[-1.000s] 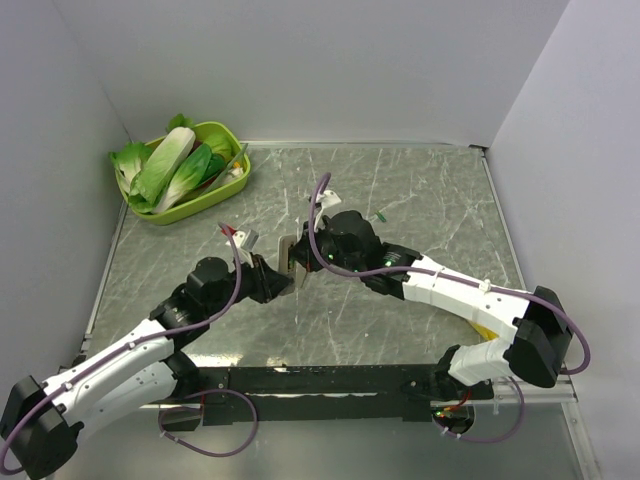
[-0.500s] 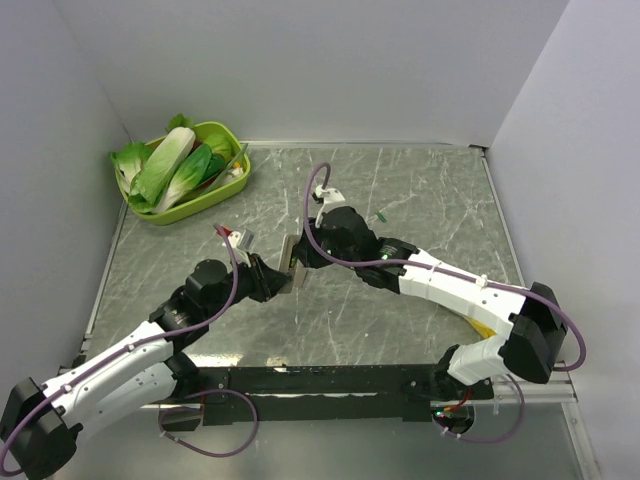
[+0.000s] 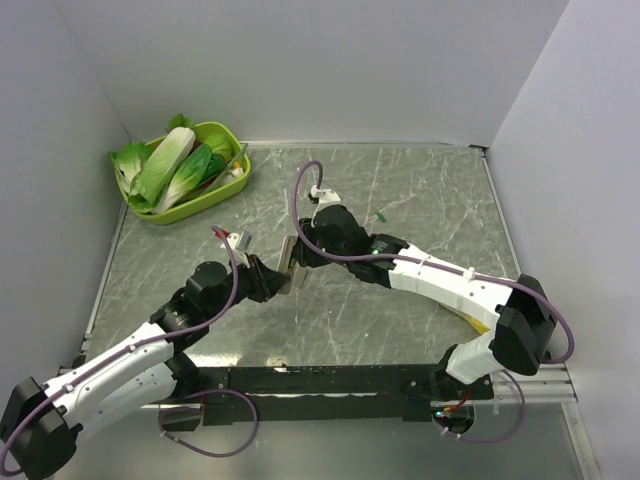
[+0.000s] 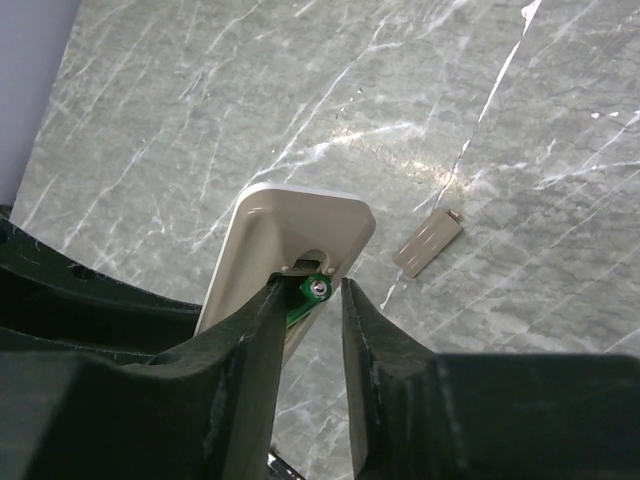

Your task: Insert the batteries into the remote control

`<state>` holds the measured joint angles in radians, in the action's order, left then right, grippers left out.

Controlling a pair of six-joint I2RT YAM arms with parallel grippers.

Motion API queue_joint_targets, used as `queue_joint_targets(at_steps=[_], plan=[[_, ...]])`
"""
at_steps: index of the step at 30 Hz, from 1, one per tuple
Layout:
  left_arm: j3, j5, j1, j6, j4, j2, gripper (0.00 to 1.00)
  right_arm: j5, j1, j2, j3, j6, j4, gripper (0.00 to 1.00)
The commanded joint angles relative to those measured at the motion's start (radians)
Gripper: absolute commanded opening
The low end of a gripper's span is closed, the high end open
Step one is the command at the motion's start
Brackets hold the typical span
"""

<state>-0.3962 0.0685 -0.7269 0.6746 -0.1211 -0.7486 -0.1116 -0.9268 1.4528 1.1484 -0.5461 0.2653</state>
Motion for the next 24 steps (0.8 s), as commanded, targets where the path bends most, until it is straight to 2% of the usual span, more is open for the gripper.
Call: queue_joint_targets(at_steps=[1,4,13,20,24], plan=[[-0.029,0.056,-0.006,0.017,-0.25,0.066,0.01,0.015,0.009,0.035,-0.013,0.009,0.051,0.38],[-0.007,0.056,-0.006,0.036,-0.268,0.072,0.01,0.053,0.014,0.023,-0.012,0.021,0.032,0.43],[0.08,0.089,-0.005,0.148,-0.405,0.068,0.01,0.184,0.037,-0.023,-0.032,0.028,-0.037,0.46],[0.08,0.089,-0.003,0.16,-0.391,0.063,0.01,0.265,0.048,-0.081,-0.046,0.04,-0.069,0.49],[0.079,0.091,-0.005,0.18,-0.381,0.037,0.01,0.285,0.049,-0.097,-0.015,0.064,-0.052,0.55]])
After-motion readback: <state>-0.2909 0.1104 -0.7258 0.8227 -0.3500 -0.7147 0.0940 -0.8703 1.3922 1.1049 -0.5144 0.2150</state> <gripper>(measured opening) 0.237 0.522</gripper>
